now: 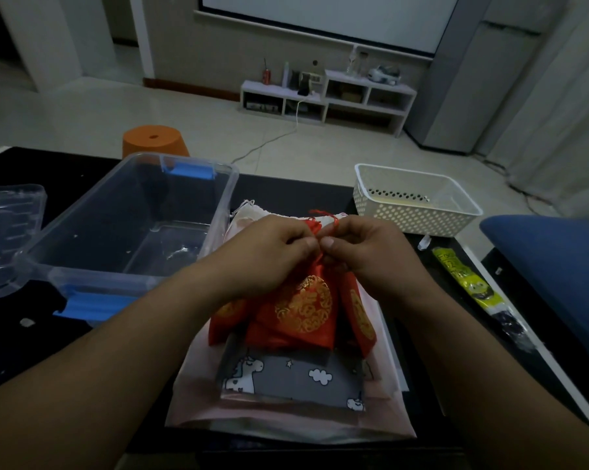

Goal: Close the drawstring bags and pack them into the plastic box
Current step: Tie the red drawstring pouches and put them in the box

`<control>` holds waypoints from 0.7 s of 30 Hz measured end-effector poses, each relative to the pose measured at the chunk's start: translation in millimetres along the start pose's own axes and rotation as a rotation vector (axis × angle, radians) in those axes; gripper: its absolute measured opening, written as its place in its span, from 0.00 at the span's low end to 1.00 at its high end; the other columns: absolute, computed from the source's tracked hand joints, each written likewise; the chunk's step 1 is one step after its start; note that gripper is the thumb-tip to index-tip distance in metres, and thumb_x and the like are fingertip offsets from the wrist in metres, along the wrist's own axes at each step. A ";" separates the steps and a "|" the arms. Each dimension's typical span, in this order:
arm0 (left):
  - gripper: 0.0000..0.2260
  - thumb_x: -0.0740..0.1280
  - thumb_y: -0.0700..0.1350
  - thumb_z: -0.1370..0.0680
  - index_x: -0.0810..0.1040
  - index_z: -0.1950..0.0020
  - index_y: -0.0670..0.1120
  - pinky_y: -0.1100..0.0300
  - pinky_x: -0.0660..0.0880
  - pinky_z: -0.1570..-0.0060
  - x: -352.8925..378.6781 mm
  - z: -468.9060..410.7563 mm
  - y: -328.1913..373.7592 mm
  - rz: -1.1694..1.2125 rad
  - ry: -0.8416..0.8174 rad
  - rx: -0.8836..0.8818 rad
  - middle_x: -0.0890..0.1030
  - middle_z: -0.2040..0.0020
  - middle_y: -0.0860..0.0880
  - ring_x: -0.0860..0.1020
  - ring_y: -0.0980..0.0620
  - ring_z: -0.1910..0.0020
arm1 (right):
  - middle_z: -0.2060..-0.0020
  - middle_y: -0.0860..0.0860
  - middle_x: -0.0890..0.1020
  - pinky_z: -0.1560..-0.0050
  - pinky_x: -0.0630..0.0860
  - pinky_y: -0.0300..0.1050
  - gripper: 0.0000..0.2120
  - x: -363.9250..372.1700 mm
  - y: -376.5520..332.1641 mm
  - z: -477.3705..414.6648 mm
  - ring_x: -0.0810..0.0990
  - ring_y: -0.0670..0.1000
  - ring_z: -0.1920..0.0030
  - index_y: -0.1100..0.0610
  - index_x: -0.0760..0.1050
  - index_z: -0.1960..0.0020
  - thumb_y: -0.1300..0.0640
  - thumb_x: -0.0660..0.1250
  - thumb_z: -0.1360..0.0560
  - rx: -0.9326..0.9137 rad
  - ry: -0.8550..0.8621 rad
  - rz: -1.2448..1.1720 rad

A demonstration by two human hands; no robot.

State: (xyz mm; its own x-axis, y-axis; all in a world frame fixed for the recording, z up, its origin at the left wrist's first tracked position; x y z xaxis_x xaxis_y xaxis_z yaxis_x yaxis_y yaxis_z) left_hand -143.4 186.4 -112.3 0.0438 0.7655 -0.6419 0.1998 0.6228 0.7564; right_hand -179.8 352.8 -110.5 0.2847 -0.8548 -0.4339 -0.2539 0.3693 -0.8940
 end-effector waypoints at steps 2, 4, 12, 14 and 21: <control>0.08 0.67 0.50 0.17 0.84 0.53 0.55 0.59 0.77 0.57 -2.2 -0.1 -3.0 0.055 0.025 -0.002 0.84 0.60 0.56 0.81 0.60 0.59 | 0.62 0.53 0.87 0.59 0.78 0.40 0.06 -0.6 -0.5 -1.5 0.86 0.49 0.61 0.54 0.84 0.50 0.64 0.72 0.21 -0.009 0.002 -0.008; 0.07 0.69 0.50 0.18 0.84 0.54 0.54 0.60 0.77 0.56 -2.5 0.2 -5.3 0.083 0.047 -0.001 0.84 0.60 0.57 0.81 0.61 0.59 | 0.62 0.53 0.87 0.58 0.78 0.42 0.06 -0.5 0.2 -2.4 0.86 0.48 0.61 0.54 0.84 0.50 0.64 0.72 0.21 -0.016 -0.005 -0.006; 0.06 0.72 0.48 0.20 0.84 0.57 0.53 0.64 0.76 0.61 9.8 0.1 -2.7 0.086 0.105 0.002 0.84 0.63 0.56 0.81 0.61 0.62 | 0.60 0.52 0.87 0.57 0.80 0.43 0.06 -2.4 1.8 -0.4 0.84 0.45 0.62 0.53 0.84 0.49 0.64 0.71 0.21 -0.033 -0.013 -0.007; 0.05 0.73 0.47 0.21 0.83 0.57 0.52 0.61 0.78 0.60 9.4 0.5 -1.1 0.094 0.132 0.027 0.83 0.63 0.55 0.81 0.60 0.62 | 0.60 0.53 0.87 0.56 0.80 0.46 0.06 -3.6 2.5 -0.7 0.84 0.47 0.61 0.54 0.84 0.49 0.64 0.71 0.21 -0.038 -0.015 -0.016; 0.06 0.74 0.48 0.22 0.79 0.50 0.53 0.72 0.69 0.57 3.7 5.4 5.5 -0.001 0.227 0.168 0.76 0.53 0.57 0.75 0.61 0.54 | 0.60 0.57 0.86 0.55 0.79 0.48 0.05 -8.8 2.3 -1.5 0.82 0.53 0.59 0.59 0.82 0.48 0.66 0.70 0.21 -0.022 -0.115 -0.139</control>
State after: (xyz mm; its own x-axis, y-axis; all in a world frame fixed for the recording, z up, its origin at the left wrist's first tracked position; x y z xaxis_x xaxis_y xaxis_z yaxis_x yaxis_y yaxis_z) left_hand -136.8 191.8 -111.3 -0.1726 0.7934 -0.5838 0.3604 0.6024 0.7122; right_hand -184.3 360.7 -108.6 0.4220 -0.8493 -0.3173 -0.2245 0.2412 -0.9442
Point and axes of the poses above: each hand's wrist, its own z-axis away from the middle knuckle, its own x-axis out of the palm, y = z × x, the point moved 5 cm from there along -z, towards the middle knuckle
